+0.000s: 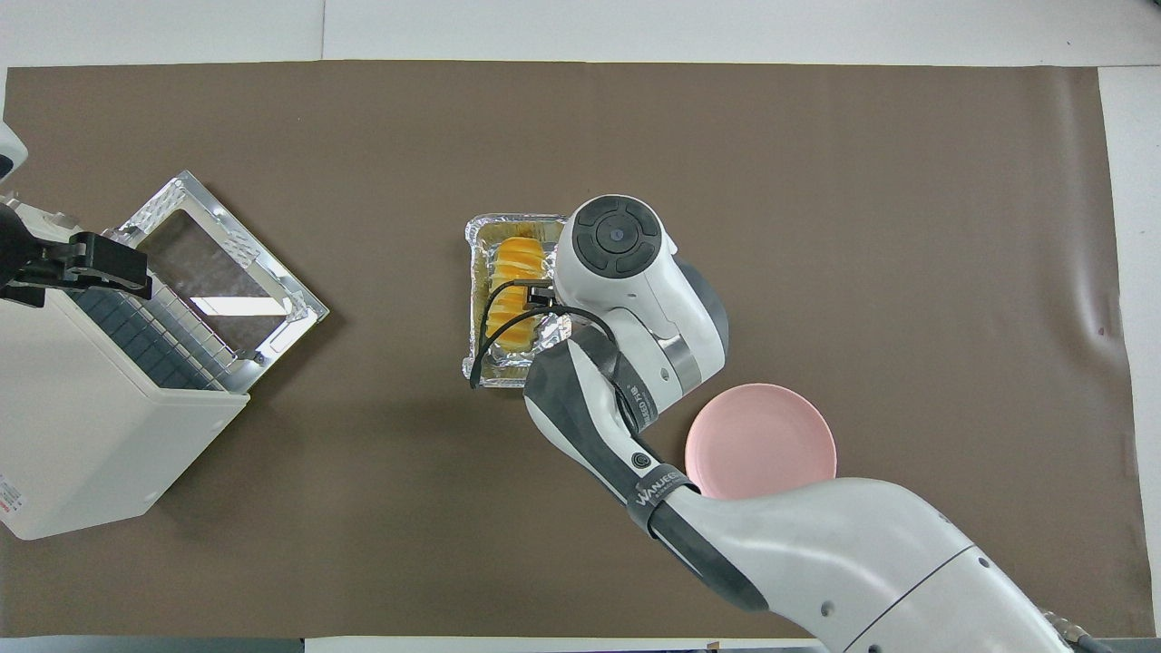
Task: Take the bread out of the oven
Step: 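Reach the right gripper to the foil tray and grasp its edge, then slide the foil tray with the right gripper away from the robot, then grasp the yellow bread from the foil tray with the right gripper, then carry the bread to the pink plate and lower it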
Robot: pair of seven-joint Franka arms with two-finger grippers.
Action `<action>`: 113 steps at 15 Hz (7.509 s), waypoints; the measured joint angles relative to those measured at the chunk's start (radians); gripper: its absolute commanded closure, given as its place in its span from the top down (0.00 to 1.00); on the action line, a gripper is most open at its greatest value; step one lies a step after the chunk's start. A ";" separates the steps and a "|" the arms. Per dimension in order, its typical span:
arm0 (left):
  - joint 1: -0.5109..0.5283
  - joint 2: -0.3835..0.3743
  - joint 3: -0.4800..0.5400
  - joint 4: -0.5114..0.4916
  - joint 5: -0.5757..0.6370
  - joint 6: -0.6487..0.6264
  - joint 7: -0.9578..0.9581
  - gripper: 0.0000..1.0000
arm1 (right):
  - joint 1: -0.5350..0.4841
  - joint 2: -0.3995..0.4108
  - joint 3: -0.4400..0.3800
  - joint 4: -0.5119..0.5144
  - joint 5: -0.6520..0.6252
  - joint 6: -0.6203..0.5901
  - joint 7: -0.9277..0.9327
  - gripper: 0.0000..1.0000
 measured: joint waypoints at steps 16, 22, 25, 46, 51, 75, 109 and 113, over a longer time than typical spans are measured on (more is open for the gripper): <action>-0.010 0.000 -0.007 0.000 0.000 0.005 0.001 1.00 | -0.050 -0.031 -0.013 -0.061 0.031 0.030 -0.231 0.00; -0.010 0.000 -0.007 0.000 0.000 0.017 0.001 1.00 | -0.335 -0.096 -0.023 -0.078 0.032 -0.094 -0.601 0.00; -0.010 0.000 -0.007 -0.001 0.000 0.018 0.001 1.00 | -0.421 -0.117 -0.022 -0.154 0.033 -0.092 -0.665 0.00; -0.010 0.000 -0.007 -0.002 0.000 0.018 0.001 1.00 | -0.324 -0.135 -0.014 -0.162 0.032 0.017 -0.521 0.95; -0.010 0.000 -0.007 -0.002 0.000 0.018 0.001 1.00 | -0.326 -0.126 -0.014 -0.163 0.033 0.032 -0.520 0.80; -0.009 0.000 0.009 -0.002 0.000 0.018 0.001 1.00 | -0.347 -0.189 -0.025 -0.020 0.026 -0.307 -0.512 0.00; -0.009 0.000 0.009 -0.002 0.000 0.018 0.001 1.00 | -0.139 -0.625 -0.009 -0.829 0.017 0.014 -0.353 0.00; -0.009 0.000 0.009 -0.002 0.000 0.018 0.001 1.00 | -0.138 -0.640 -0.010 -0.855 0.017 -0.004 -0.353 0.00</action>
